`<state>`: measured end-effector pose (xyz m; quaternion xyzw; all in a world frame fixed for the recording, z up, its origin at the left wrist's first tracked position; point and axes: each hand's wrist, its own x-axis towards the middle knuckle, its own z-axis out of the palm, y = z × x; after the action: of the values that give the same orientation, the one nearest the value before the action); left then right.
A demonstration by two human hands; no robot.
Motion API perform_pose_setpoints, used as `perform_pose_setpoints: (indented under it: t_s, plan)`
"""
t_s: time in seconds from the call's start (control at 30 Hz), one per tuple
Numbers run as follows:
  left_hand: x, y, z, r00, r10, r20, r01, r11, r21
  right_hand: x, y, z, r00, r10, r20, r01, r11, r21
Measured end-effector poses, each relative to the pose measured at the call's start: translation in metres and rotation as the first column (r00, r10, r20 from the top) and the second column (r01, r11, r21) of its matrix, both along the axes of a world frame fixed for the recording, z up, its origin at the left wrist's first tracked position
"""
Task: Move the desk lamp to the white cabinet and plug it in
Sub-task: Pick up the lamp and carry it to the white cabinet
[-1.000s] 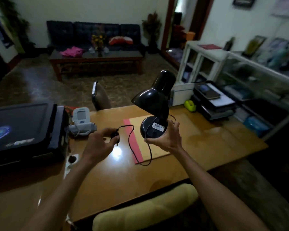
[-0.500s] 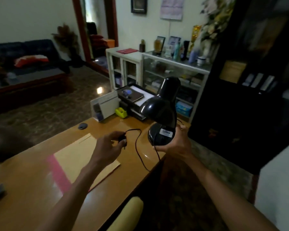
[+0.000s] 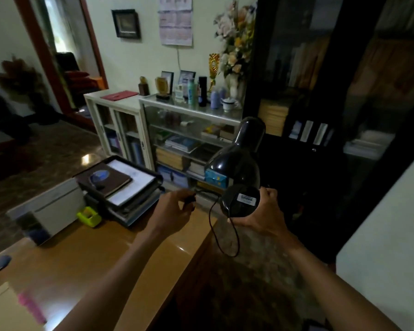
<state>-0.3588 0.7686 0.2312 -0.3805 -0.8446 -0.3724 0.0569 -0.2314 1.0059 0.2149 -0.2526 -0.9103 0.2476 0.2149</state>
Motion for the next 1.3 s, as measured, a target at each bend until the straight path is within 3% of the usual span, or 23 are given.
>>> perform_pose_setpoints:
  t_s: [0.3,0.73,1.0,1.3]
  plan:
    - [-0.161,0.154,-0.021,1.0,-0.004,0.001,0.004,1.0,-0.008,-0.136,0.145,-0.004,1.0,-0.022,-0.01,0.021,0.997,-0.073]
    - [-0.373,0.306,-0.022,0.982,0.184,0.037,-0.182,0.983,-0.035,-0.368,0.308,-0.005,0.995,0.103,-0.007,-0.103,0.986,-0.129]
    - [-0.459,0.352,-0.023,0.918,0.382,0.103,-0.385,0.923,0.012,-0.51,0.359,-0.025,0.958,0.284,-0.043,-0.287,0.948,-0.139]
    - [-0.539,0.332,-0.016,0.791,0.599,0.127,-0.607,0.794,0.032,-0.659,0.351,-0.03,0.867,0.49,-0.085,-0.497,0.848,-0.182]
